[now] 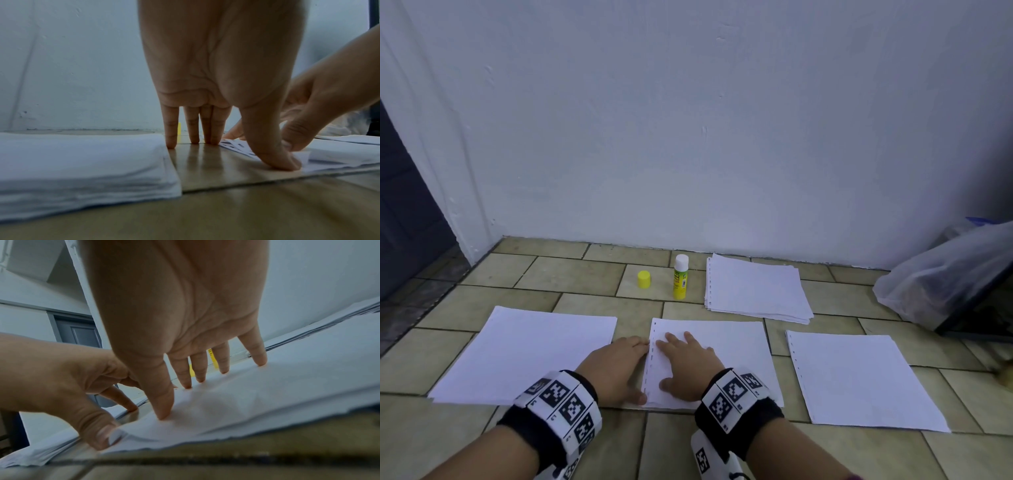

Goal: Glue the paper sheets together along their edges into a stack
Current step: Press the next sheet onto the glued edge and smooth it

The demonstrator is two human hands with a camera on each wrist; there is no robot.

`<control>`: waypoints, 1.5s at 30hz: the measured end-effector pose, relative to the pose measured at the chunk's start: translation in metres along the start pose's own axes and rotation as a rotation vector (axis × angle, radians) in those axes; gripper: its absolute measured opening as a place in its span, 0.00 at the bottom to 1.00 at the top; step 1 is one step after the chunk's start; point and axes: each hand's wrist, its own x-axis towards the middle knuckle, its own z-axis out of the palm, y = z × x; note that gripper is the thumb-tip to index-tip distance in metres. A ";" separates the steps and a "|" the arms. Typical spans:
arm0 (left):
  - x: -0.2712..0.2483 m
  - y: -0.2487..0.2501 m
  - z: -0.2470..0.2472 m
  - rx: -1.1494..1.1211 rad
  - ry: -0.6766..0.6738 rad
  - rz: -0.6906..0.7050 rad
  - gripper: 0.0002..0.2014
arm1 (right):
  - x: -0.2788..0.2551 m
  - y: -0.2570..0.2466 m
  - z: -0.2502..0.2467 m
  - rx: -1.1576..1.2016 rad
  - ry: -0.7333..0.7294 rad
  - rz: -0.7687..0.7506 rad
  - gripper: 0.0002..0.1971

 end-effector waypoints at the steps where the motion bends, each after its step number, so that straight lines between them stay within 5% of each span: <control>1: 0.000 0.000 0.000 -0.004 0.001 -0.004 0.44 | 0.000 0.000 0.000 0.001 0.003 0.001 0.36; 24: 0.003 -0.006 0.000 -0.054 -0.026 0.000 0.52 | 0.001 0.000 0.000 0.051 0.025 0.017 0.38; 30: 0.003 -0.005 -0.001 -0.064 -0.026 -0.013 0.52 | 0.002 -0.002 0.001 0.131 0.077 0.015 0.29; 40: 0.001 -0.004 -0.005 -0.068 -0.056 0.001 0.53 | 0.001 -0.002 0.003 0.122 0.084 0.012 0.28; 45: 0.007 0.001 -0.018 -0.078 -0.092 -0.046 0.41 | 0.003 -0.002 0.005 0.091 0.124 0.051 0.30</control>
